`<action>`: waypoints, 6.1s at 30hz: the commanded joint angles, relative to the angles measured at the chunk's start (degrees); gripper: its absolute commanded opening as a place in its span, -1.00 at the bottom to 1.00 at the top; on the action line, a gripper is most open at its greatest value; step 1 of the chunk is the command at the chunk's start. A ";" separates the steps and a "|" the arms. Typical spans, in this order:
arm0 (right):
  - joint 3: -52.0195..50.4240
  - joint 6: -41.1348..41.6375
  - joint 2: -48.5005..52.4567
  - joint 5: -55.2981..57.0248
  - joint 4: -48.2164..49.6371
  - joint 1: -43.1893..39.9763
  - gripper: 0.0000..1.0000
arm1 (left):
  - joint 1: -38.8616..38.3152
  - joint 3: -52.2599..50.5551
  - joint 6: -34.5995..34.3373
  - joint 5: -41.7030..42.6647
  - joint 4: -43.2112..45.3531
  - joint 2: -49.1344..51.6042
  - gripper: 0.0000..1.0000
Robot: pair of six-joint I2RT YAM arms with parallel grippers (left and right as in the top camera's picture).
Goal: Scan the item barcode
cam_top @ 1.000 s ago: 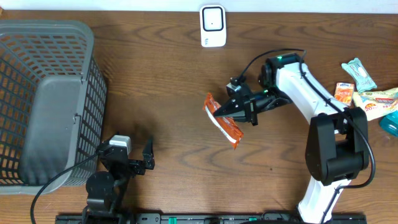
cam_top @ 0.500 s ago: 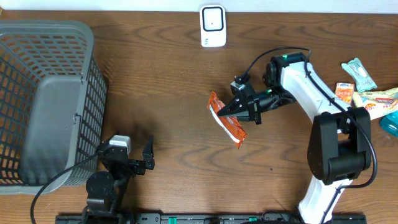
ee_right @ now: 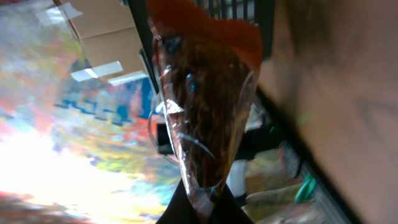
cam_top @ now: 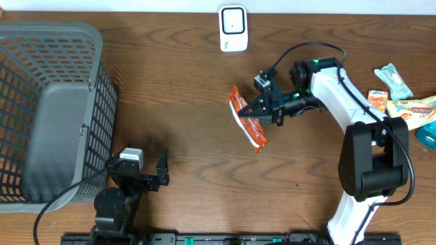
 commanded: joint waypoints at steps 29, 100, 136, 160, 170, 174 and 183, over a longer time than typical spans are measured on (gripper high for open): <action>0.04 4.90 -0.28 13.33 45.38 4.09 -0.98 | -0.28 -1.25 -0.09 0.74 -0.55 -0.31 0.96; 42.45 30.53 13.90 103.01 -17.00 -19.54 -0.98 | -0.28 -1.25 -0.09 0.74 -0.57 -0.31 0.96; 38.66 23.71 -14.80 76.00 10.23 -27.87 0.98 | -0.28 -1.25 -0.09 0.74 -0.55 -0.31 0.96; 38.66 11.17 -45.29 70.53 -13.73 -16.70 0.99 | -0.28 -1.25 -0.09 0.74 -0.57 -0.31 0.96; 38.64 -15.28 -55.69 55.69 -13.62 -16.70 0.99 | -0.28 -1.25 -0.09 0.74 -0.55 -0.31 0.96; 38.64 -17.88 -59.10 54.73 -13.75 -16.70 0.99 | -0.28 -1.25 -0.09 0.74 -0.55 -0.31 0.95; 37.83 -30.47 -64.13 46.84 -16.90 -16.76 0.98 | -0.28 -1.25 -0.09 0.76 -0.55 -0.31 0.96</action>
